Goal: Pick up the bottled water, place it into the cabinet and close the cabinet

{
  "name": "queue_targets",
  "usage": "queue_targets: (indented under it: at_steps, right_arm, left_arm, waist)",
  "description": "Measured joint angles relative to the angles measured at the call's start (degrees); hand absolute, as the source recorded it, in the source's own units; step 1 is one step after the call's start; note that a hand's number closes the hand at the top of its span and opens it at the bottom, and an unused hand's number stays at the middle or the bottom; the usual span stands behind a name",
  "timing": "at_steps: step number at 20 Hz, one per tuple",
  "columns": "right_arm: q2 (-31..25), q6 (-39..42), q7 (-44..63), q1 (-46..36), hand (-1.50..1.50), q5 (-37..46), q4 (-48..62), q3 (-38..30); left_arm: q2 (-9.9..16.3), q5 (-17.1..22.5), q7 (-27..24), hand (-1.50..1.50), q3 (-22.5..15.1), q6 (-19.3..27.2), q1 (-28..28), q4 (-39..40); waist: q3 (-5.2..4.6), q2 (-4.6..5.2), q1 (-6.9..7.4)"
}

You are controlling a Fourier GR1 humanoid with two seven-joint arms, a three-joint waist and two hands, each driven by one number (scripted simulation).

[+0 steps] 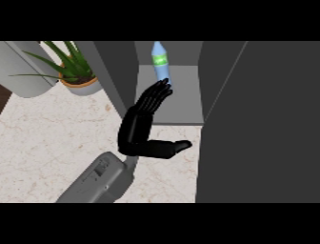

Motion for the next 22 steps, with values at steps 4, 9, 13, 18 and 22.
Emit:
queue_targets:
  at_steps: [4, 9, 13, 18, 22]
  right_arm:
    - [-3.99, 3.17, -0.95, 0.26, 1.50, 1.35, -0.24, 0.83]
    - [-9.00, 7.20, -1.28, 0.46, 1.50, 2.07, -0.28, 2.33]
    - [-11.92, 9.51, -2.23, 0.00, 1.50, 2.91, -0.49, 5.16]
    - [-14.16, 9.74, -1.40, -1.08, 1.50, 3.96, -0.79, 8.58]
    - [-16.36, 10.22, 0.68, -2.50, 1.50, 4.78, -0.80, 12.79]
  left_arm:
    - [4.01, 0.21, 1.60, 1.50, -1.41, -1.00, 6.78, -7.52]
    - [9.35, 0.56, 1.82, -1.50, -1.38, -2.21, 14.95, -15.64]
    - [13.51, 1.40, 2.32, -1.50, 0.45, -2.12, 19.97, -21.78]
    - [18.12, 4.20, 2.48, -1.50, 4.47, -3.54, 25.43, -27.78]
    - [20.80, 8.05, 2.41, -1.50, 7.64, -6.33, 29.94, -30.69]
  waist:
    - [-0.05, -0.07, 0.19]
    - [-0.06, -0.06, 0.13]
    - [-0.08, -0.23, 0.07]
    - [-0.16, -0.29, 0.04]
    - [-0.28, -0.38, 0.18]
